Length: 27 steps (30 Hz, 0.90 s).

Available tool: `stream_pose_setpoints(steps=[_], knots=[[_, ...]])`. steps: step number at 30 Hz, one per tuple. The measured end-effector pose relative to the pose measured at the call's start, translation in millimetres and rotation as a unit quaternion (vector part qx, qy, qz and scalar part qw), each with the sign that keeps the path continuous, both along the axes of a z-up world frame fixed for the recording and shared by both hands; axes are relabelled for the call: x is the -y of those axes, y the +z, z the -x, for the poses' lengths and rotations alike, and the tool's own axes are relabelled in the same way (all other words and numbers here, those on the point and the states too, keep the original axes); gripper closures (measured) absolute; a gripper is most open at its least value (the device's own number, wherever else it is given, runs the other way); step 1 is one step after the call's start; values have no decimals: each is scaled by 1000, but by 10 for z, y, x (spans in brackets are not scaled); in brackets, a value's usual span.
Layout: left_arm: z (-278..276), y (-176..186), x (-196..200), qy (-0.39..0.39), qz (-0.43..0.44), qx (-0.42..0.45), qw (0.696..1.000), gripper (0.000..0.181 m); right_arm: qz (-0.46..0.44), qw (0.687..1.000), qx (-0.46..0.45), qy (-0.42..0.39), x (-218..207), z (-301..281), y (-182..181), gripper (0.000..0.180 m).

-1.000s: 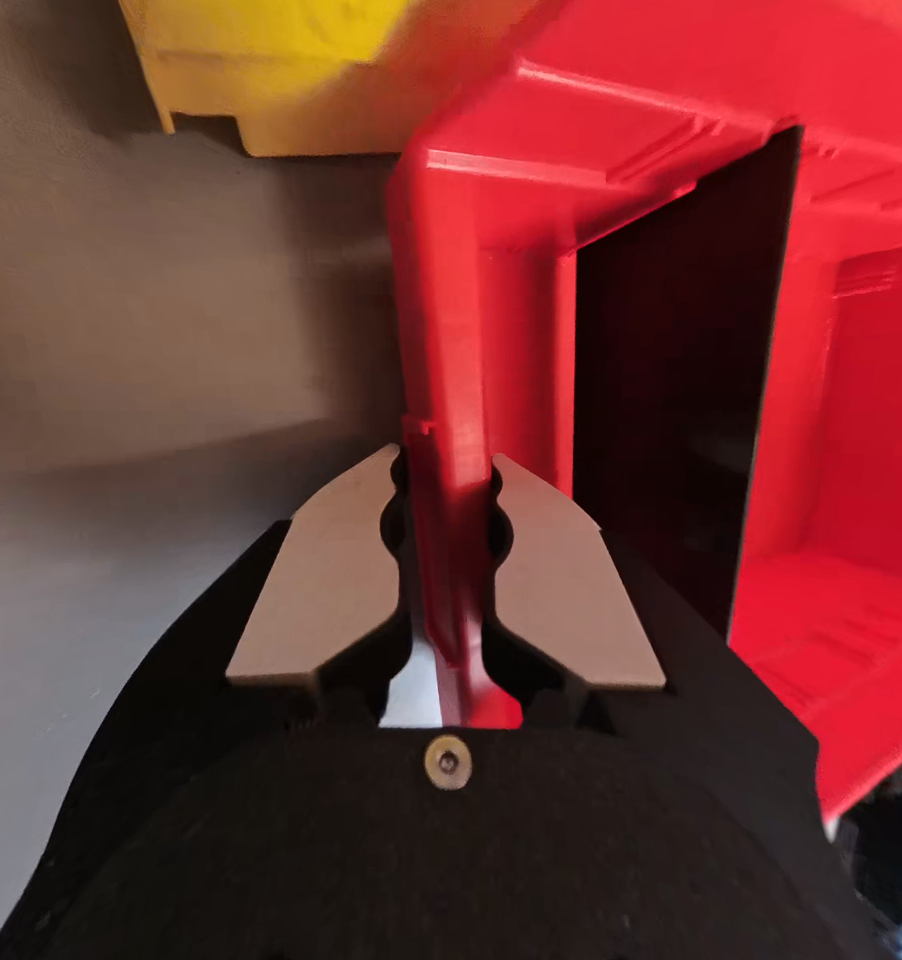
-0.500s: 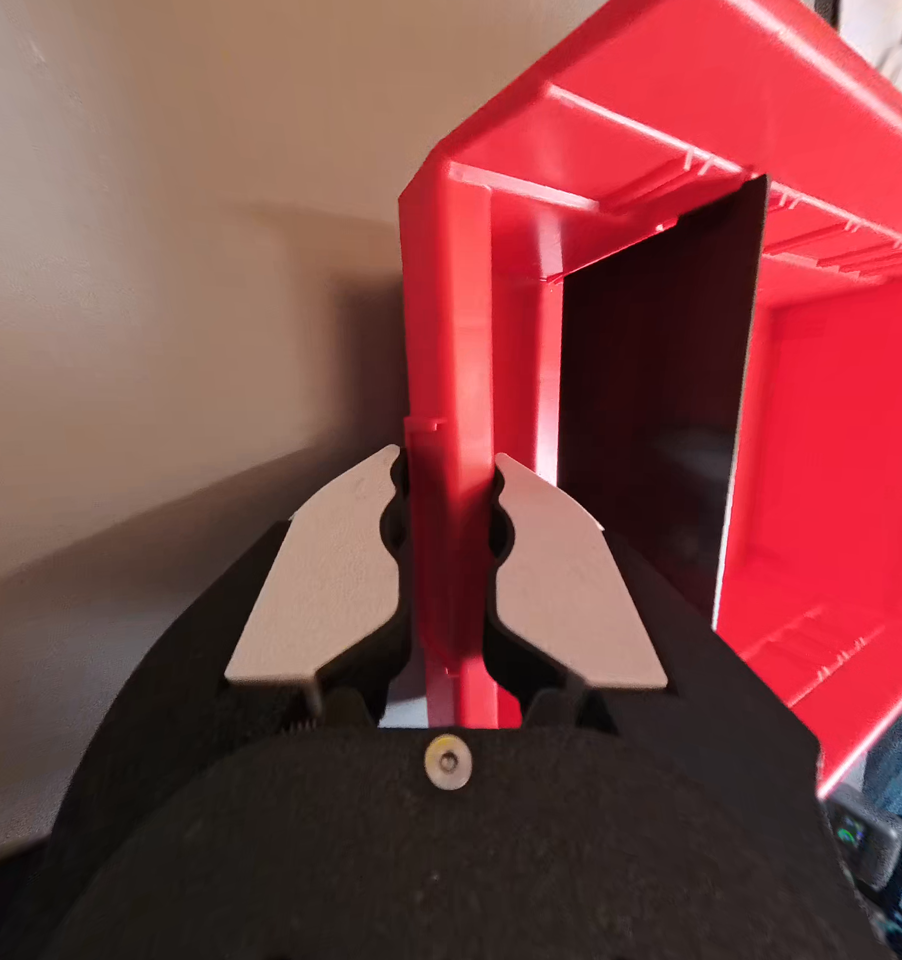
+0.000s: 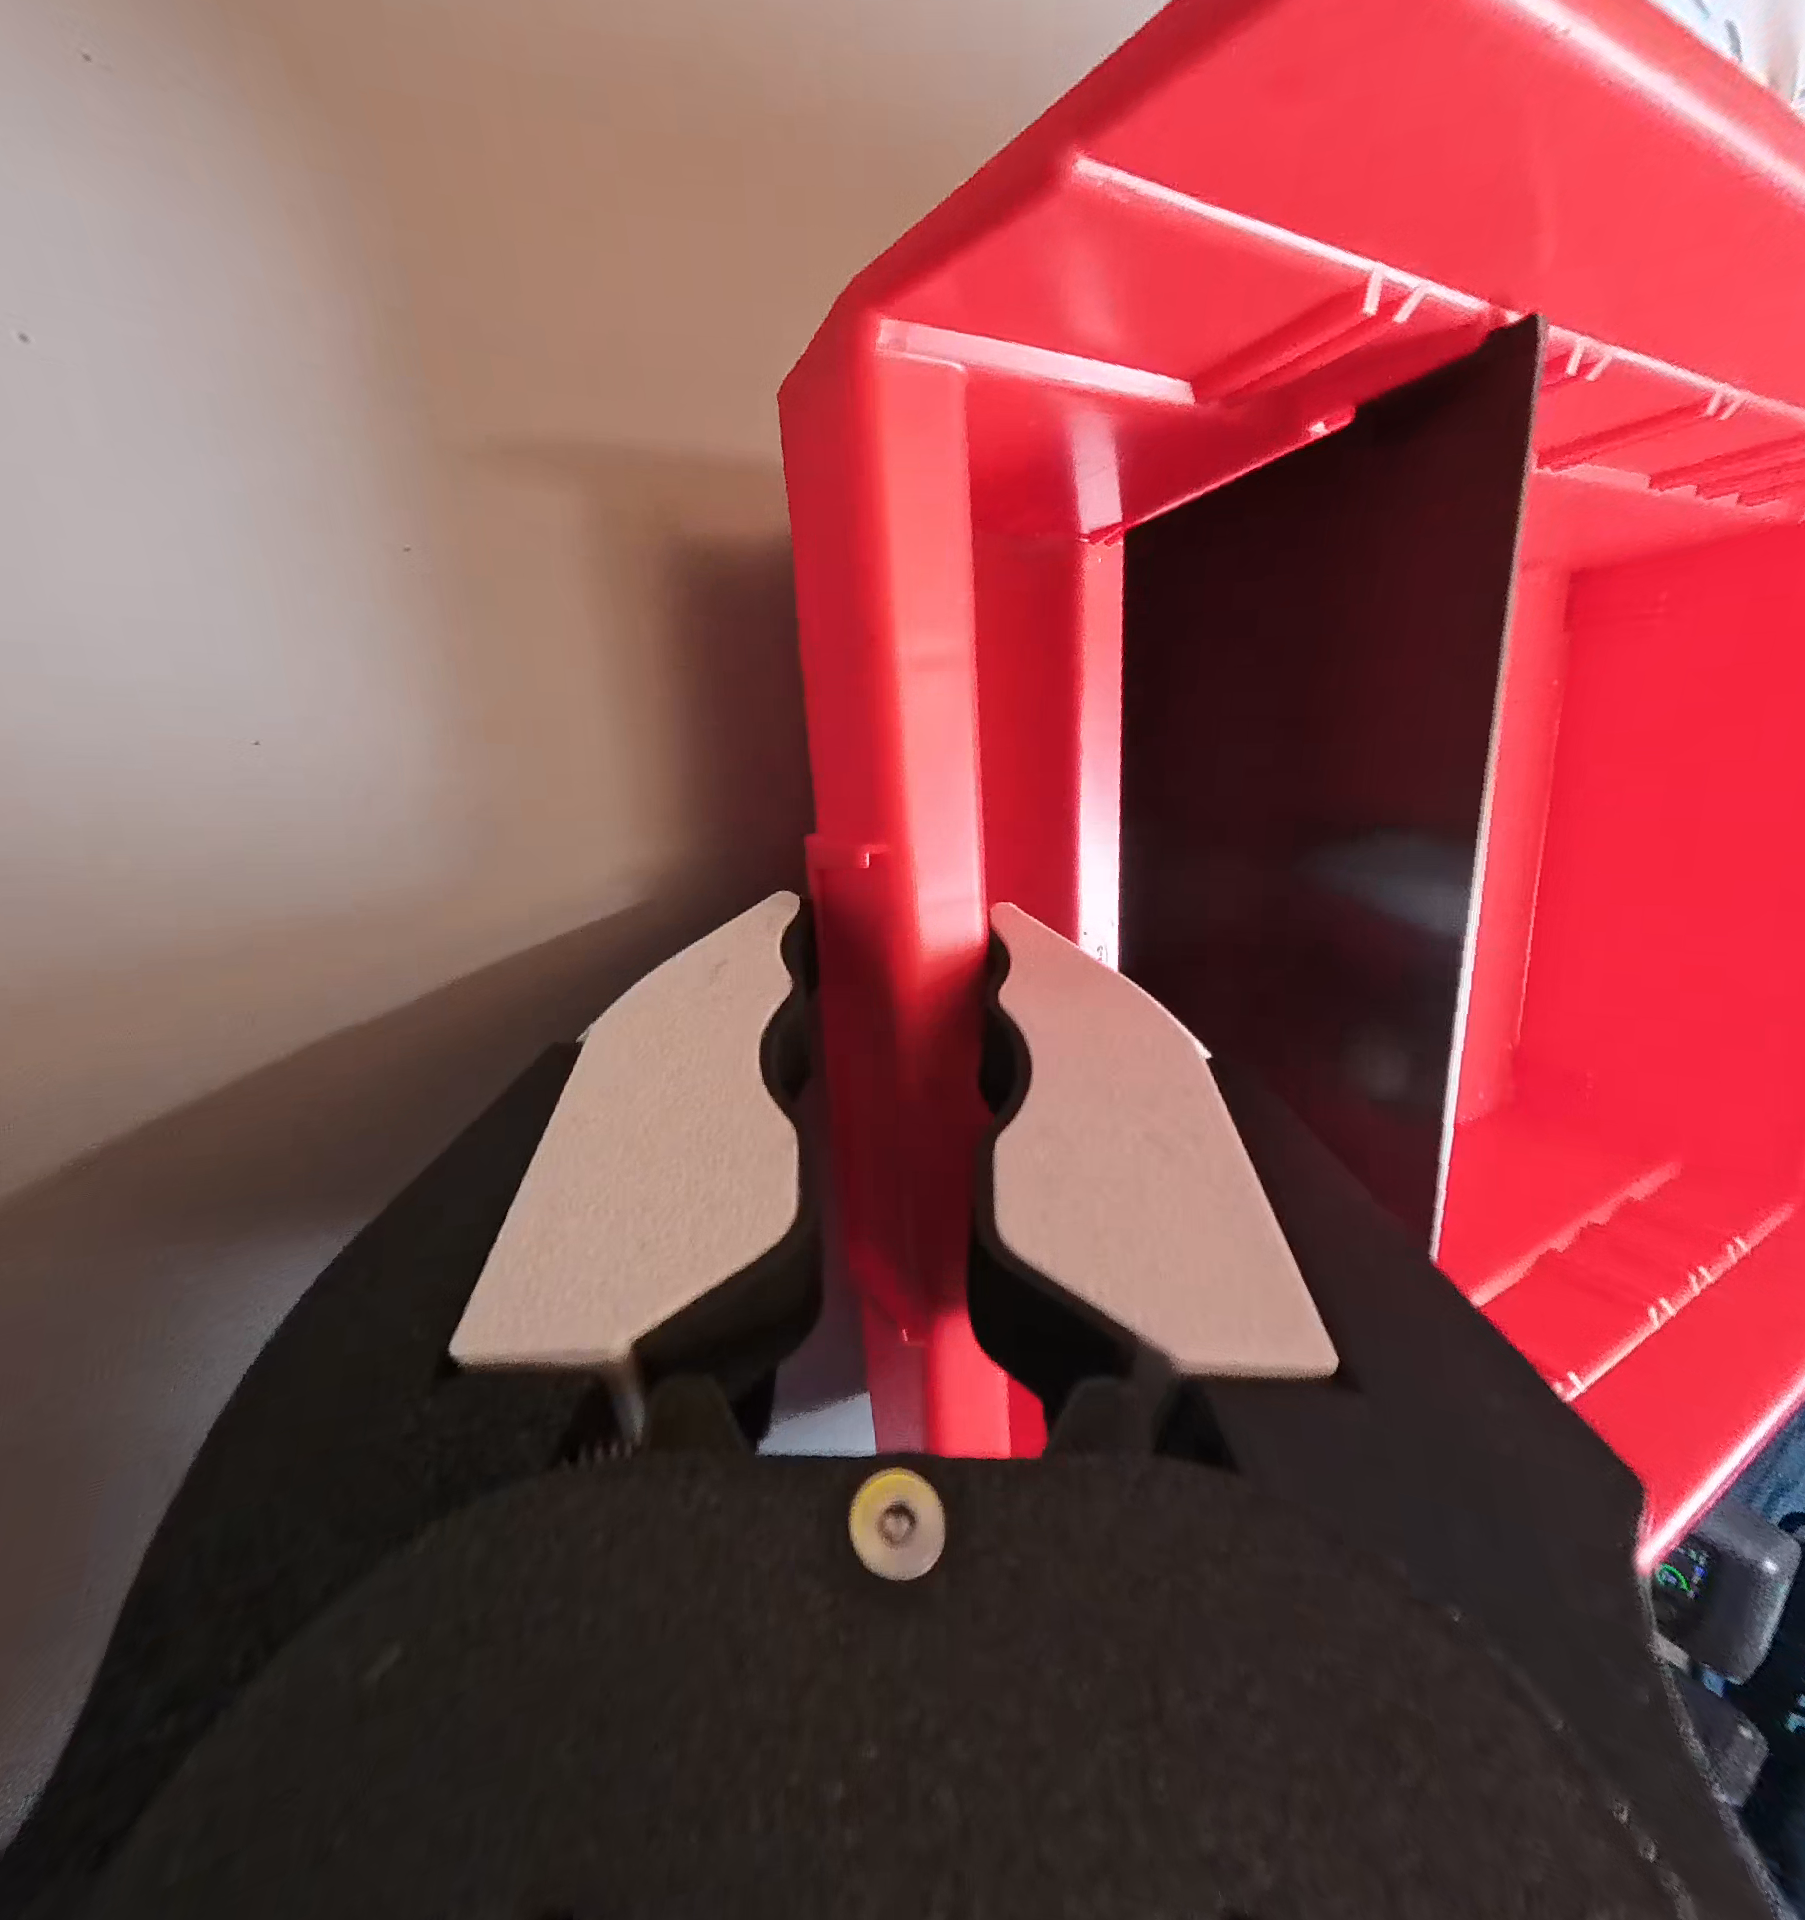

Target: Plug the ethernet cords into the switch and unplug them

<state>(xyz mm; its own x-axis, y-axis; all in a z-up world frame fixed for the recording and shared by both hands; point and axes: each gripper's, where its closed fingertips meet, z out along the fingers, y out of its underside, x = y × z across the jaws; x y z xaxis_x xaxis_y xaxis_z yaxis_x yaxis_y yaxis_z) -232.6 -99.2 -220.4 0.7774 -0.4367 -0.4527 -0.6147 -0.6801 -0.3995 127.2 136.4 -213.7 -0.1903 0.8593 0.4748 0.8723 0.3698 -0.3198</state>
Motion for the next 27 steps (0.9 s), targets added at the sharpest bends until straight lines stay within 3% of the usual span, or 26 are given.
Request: stream_pose_setpoints(steps=[5,9,14,18,23,27], knots=[[23,22,-7,6,-13,-1,1000,148,-9,1000,-27,-8,-4,16,69,143],[-37,303,5,14,-74,45,996,141,59,985,-165,-10,213,166,429,130],[51,964,-68,63,-218,171,959,137,146,897,-415,-38,352,305,1071,129],[490,1385,-179,154,-308,248,906,138,139,841,-518,-68,272,263,1235,126],[1188,1571,-479,273,-302,325,854,130,126,829,-539,-84,225,267,1197,119],[1683,1431,-761,343,-221,308,859,123,122,820,-552,-88,233,252,1210,118]])
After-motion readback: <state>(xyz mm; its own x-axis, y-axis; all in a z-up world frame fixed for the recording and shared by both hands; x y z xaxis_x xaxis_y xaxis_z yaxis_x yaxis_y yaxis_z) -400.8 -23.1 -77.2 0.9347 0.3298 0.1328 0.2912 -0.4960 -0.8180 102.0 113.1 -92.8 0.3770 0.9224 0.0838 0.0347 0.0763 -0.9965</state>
